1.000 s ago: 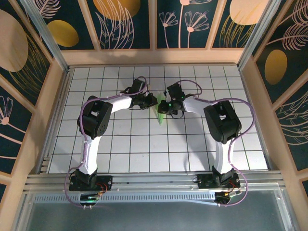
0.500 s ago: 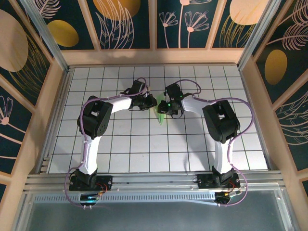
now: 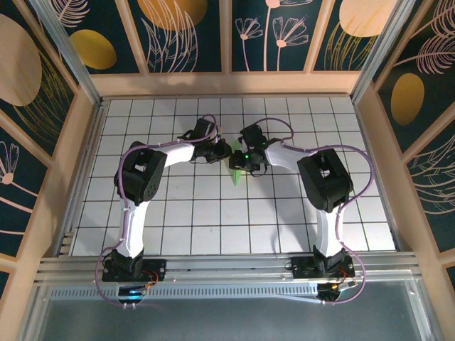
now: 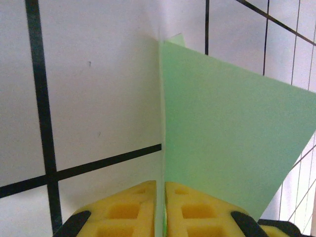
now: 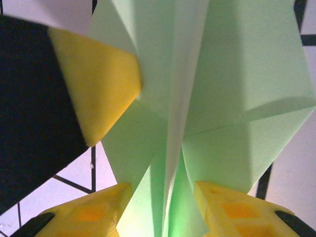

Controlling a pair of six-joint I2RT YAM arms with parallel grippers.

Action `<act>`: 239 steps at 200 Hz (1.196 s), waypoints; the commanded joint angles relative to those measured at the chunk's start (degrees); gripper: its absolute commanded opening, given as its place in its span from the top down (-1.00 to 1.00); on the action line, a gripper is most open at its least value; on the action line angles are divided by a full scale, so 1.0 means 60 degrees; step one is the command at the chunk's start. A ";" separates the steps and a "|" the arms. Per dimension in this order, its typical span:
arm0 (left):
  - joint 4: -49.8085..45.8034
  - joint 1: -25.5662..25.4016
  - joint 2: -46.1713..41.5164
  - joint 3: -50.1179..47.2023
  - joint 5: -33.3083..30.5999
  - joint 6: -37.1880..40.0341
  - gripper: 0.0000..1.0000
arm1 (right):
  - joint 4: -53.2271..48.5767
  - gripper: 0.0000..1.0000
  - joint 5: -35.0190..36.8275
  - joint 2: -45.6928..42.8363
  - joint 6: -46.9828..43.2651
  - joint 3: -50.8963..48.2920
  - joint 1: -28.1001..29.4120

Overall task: Fold a paper plane with a square sheet of paper (fold left side to right side)
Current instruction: Pick up the paper plane at the center of the table.

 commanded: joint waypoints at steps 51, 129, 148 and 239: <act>0.0295 0.0025 -0.0152 -0.0114 0.0131 -0.0218 0.76 | -0.0335 0.42 0.0693 -0.0191 0.0014 0.0216 0.0076; 0.0316 0.0029 -0.0455 -0.0292 -0.0164 -0.0142 0.73 | -0.0491 0.54 0.0834 0.0149 0.0093 0.0464 0.0225; 0.0328 0.0025 -0.0658 -0.0384 -0.0314 -0.0116 0.67 | -0.0501 0.56 0.0855 0.0230 0.0149 0.0545 0.0292; 0.0025 0.0265 -0.2132 -0.1311 -0.1479 0.0152 0.34 | -0.0818 0.70 0.1302 0.0598 0.0329 0.0808 0.0411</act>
